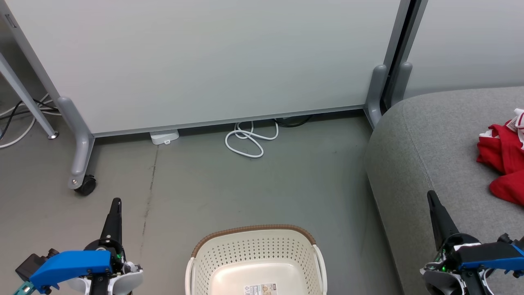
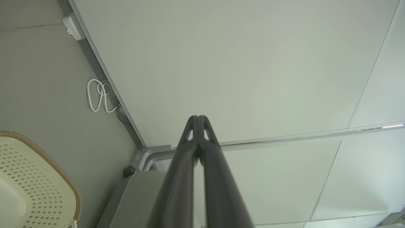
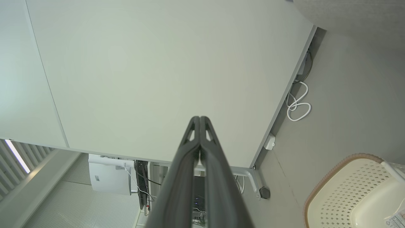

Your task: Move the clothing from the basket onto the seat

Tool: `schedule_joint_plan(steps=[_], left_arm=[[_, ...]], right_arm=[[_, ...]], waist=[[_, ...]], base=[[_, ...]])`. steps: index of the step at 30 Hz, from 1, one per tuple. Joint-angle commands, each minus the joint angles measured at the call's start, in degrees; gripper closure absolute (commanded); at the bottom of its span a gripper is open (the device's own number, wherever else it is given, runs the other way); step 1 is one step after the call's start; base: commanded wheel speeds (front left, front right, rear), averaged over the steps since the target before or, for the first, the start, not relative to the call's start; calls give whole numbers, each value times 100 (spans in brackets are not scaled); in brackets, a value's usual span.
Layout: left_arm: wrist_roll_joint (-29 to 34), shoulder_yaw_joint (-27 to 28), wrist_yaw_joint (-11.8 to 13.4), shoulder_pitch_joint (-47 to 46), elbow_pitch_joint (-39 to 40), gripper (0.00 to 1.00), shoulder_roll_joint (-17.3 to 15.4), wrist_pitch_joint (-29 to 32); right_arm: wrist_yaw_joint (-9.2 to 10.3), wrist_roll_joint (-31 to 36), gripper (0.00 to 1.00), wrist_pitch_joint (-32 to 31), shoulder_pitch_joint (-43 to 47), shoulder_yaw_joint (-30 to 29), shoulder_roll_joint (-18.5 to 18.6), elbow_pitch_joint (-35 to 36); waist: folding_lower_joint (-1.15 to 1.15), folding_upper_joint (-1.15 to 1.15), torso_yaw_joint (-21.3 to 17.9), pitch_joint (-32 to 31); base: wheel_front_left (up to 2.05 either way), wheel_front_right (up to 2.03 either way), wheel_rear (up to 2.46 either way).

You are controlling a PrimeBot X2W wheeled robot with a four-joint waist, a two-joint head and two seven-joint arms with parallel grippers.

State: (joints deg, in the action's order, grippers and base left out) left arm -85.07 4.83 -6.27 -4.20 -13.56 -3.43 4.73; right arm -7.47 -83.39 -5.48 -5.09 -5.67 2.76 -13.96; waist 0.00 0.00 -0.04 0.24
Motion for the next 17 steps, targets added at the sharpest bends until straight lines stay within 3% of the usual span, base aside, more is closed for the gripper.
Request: schedule_joint_plan(steps=[1,17], left_arm=[[-82,39,-44,-105,-1,100,-3,25],[-663,164,-137,-226,-49,100,44,168]], right_arm=[[-4,-102,100,-17,-99,-17,18,5],[-4,-808,100,-105,-137,-86,20,-9]], waist=[[0,0,0,0],[0,0,4,-6]], base=[[0,0,0],[0,0,0]])
